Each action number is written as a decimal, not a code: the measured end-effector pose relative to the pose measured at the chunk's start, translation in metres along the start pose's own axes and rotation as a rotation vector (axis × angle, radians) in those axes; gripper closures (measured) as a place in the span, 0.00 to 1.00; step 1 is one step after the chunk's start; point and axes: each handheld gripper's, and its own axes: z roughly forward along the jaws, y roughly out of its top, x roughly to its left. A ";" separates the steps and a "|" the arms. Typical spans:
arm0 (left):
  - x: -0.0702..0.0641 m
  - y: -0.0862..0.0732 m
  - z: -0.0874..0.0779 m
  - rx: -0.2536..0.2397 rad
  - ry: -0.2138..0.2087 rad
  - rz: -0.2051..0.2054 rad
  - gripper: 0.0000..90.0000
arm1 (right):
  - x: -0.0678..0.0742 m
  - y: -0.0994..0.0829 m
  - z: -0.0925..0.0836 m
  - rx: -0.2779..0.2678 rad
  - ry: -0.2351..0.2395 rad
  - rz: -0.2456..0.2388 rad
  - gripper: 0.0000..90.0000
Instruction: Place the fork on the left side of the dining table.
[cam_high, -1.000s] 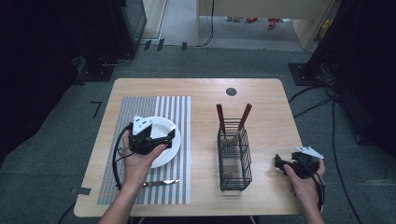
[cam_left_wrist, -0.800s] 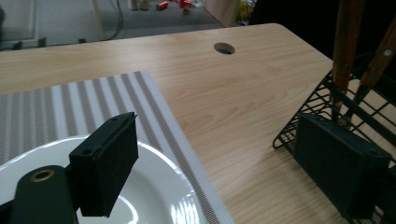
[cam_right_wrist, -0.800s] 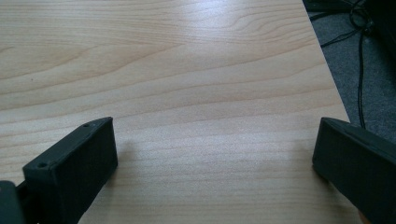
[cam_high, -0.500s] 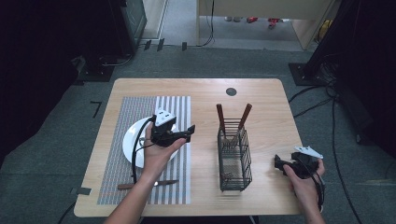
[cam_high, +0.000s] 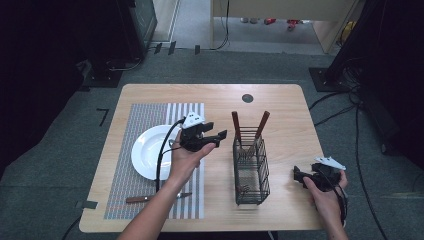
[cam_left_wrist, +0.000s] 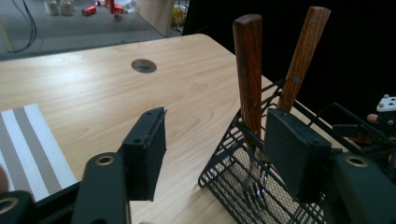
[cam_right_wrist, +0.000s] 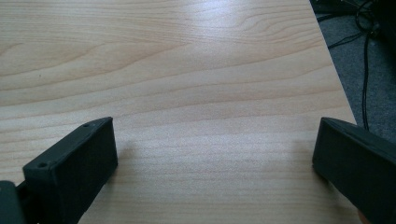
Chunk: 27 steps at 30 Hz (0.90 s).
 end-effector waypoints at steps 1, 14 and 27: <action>0.000 0.001 0.002 0.004 -0.012 -0.002 0.46 | 0.000 0.000 0.000 0.000 -0.001 0.001 0.00; 0.010 0.015 0.039 0.011 -0.135 -0.080 0.52 | 0.000 0.000 0.000 0.000 0.008 -0.007 0.00; 0.004 0.020 0.052 0.001 -0.215 -0.046 0.83 | 0.001 0.000 0.000 0.000 0.012 -0.011 0.00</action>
